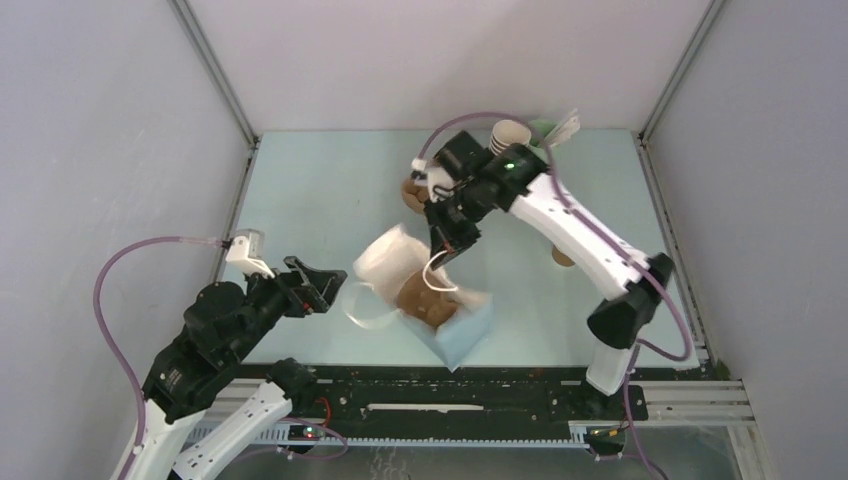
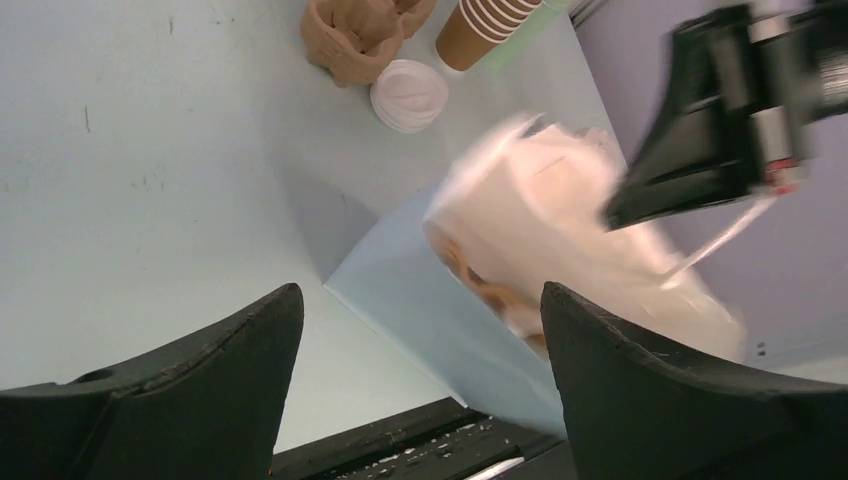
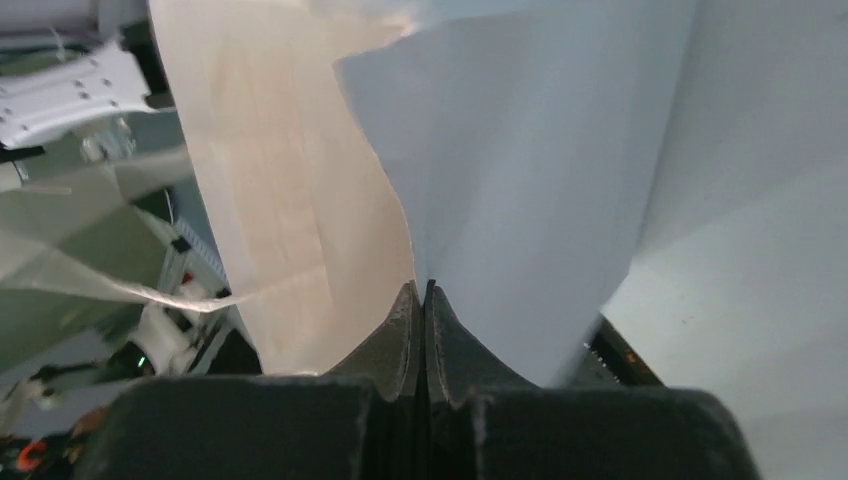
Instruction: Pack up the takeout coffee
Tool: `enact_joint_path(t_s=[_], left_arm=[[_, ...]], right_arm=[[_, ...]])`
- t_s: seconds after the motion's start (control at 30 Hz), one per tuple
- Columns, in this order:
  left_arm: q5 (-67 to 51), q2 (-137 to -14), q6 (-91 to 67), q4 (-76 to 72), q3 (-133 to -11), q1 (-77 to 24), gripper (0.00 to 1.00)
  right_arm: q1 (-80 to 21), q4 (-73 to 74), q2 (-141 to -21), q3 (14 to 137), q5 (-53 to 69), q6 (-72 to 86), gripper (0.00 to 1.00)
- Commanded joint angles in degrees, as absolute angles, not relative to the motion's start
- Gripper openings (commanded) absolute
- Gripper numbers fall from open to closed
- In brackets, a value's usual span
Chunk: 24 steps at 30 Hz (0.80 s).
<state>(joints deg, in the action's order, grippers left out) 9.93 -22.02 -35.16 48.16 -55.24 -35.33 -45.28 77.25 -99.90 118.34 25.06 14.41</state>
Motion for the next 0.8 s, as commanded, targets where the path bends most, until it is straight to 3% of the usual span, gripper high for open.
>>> enact_joint_path(t_s=[0.0,0.23,0.4,0.57,0.77], left_arm=[[10.4,-21.6,-36.9,47.4,-54.1,-35.1,0.92],[11.2,-20.7,-35.9,49.1,-55.3,-35.1,0.93],[10.4,-21.9,-35.3,48.7,-55.1,-35.1,0.93],[10.4,-21.7,-35.9,48.3,-54.8,-35.1,0.93],[14.1,-19.1,-36.5,50.6,-56.4,-35.0,0.93]], right_arm=[[-42.8,75.9,-102.4,115.8,31.4,11.3,0.0],[-39.3,76.7,-96.7,127.2,43.7,16.3,0.0],[-39.7,76.4,-95.7,119.1,41.0,14.9,0.0],[-40.3,66.4,-101.1,107.1,39.9,15.5,0.0],[-40.9,74.2,-106.6,122.9,38.4,14.0,0.0]])
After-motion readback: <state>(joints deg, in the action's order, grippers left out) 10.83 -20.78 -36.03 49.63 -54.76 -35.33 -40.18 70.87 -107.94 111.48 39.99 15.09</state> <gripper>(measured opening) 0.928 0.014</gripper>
